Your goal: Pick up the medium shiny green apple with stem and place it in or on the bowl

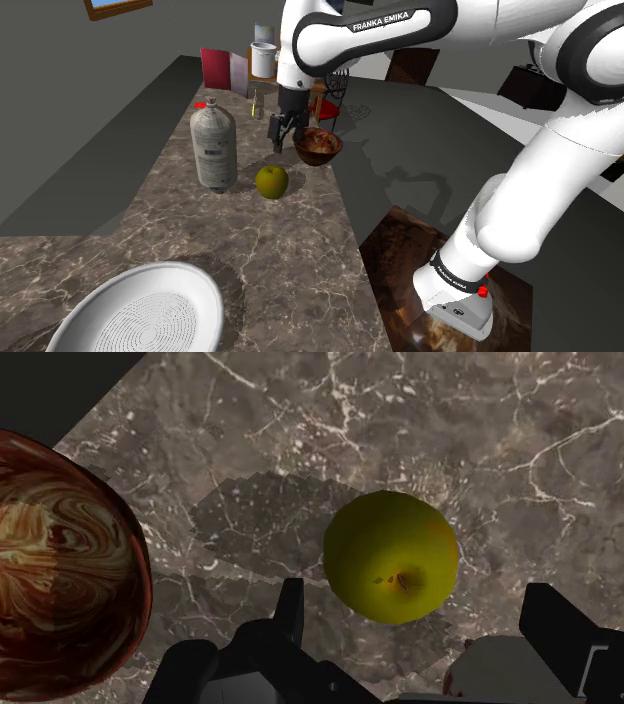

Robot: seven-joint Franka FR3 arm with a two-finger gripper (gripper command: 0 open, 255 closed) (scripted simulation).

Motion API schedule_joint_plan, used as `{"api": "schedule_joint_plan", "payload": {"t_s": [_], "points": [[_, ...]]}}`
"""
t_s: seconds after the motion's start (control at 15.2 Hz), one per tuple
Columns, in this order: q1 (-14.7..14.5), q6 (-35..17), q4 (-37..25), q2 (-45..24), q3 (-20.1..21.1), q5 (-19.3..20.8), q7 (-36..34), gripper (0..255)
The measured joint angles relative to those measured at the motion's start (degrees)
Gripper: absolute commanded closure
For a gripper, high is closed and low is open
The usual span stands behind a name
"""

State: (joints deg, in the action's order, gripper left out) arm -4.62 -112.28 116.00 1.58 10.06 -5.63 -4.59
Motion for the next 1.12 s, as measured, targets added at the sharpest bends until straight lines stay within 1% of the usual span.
{"api": "schedule_joint_plan", "payload": {"t_s": [0.13,0.26,0.66,1.12], "points": [[-0.5,-0.9,-3.9,-5.0,0.6,1.2,-1.1,0],[-0.9,-2.4,-4.5,-7.2,0.8,1.6,-1.6,0],[-1.2,-6.4,-2.4,-9.0,0.9,1.9,-1.8,0],[-1.2,-7.0,-2.1,-9.3,1.0,2.0,-1.9,0]]}}
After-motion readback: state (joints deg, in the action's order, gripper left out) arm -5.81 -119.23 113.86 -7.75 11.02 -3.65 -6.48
